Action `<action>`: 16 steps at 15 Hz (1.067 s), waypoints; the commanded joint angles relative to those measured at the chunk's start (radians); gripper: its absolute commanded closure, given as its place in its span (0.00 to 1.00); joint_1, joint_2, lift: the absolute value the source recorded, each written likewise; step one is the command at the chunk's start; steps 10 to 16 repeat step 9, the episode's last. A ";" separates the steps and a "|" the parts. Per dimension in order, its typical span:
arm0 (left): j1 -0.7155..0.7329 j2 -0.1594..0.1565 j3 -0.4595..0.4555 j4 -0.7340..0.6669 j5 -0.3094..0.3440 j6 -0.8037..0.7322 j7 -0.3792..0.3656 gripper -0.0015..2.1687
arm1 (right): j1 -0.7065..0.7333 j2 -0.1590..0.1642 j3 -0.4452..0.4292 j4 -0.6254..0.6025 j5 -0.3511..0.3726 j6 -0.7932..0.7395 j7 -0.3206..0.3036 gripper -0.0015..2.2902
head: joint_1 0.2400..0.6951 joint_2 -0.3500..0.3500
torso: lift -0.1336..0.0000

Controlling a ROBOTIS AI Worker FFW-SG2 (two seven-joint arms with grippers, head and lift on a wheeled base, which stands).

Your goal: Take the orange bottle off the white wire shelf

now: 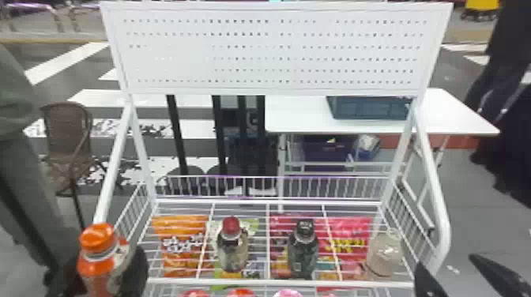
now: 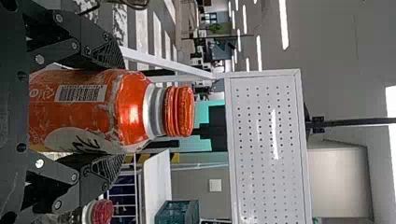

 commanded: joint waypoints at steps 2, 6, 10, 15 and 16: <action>0.000 0.000 0.000 0.000 -0.001 -0.001 0.000 0.25 | 0.000 0.001 0.000 0.000 -0.001 0.000 0.000 0.06 | 0.57 0.50 | 1.00; 0.000 -0.001 0.002 0.000 -0.001 -0.001 0.000 0.25 | 0.001 -0.001 0.000 -0.001 -0.001 0.000 0.000 0.06 | 0.57 0.50 | 1.00; 0.000 -0.008 0.003 0.000 -0.001 -0.001 0.000 0.25 | 0.001 -0.001 0.000 -0.001 -0.001 0.000 0.000 0.06 | 0.57 0.50 | 1.00; 0.000 -0.008 0.003 0.000 -0.001 -0.001 0.000 0.25 | 0.001 -0.001 0.000 -0.001 -0.001 0.000 0.000 0.06 | 0.57 0.50 | 1.00; 0.000 -0.008 0.003 0.000 -0.001 -0.001 0.000 0.25 | 0.001 -0.001 0.000 -0.001 -0.001 0.000 0.000 0.06 | 0.57 0.50 | 1.00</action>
